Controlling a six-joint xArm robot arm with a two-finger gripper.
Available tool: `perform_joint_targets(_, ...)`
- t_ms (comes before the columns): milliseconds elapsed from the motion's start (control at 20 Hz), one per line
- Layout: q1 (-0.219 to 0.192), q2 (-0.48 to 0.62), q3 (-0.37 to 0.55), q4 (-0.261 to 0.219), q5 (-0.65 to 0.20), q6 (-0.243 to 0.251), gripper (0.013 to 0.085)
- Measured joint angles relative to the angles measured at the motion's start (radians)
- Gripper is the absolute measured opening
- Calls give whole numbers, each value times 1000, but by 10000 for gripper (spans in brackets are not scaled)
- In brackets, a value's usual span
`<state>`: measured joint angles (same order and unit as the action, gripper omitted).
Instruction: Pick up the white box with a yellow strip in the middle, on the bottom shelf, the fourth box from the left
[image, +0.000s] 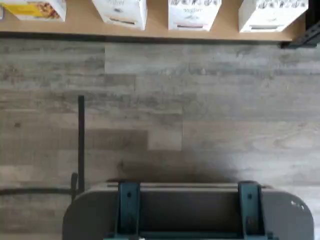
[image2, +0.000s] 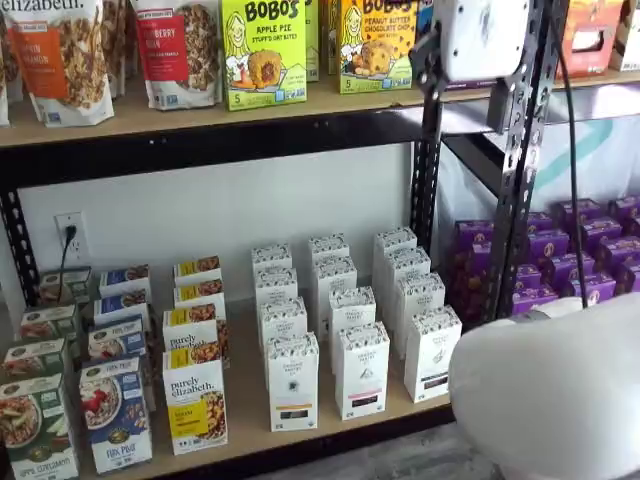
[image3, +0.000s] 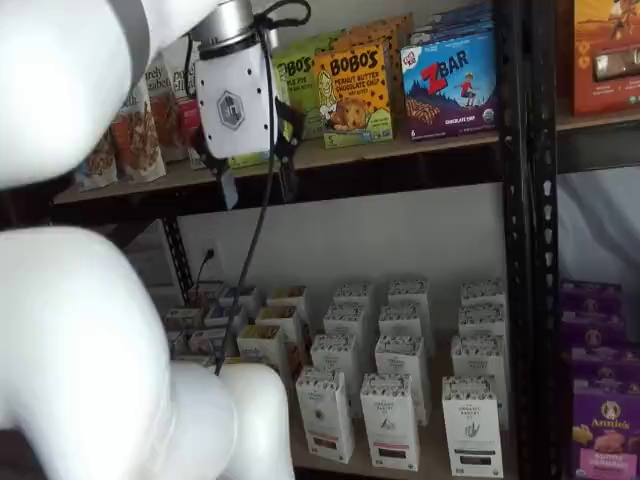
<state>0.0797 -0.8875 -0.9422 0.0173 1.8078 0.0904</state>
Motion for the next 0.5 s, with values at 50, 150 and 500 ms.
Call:
perform_joint_targets(50,2,-6,18,-1,-21,2,850)
perform_joint_targets(150,0,-32,79,7,-103,1,850)
perform_joint_targets(500,27,-24,244,12,-290,26,850)
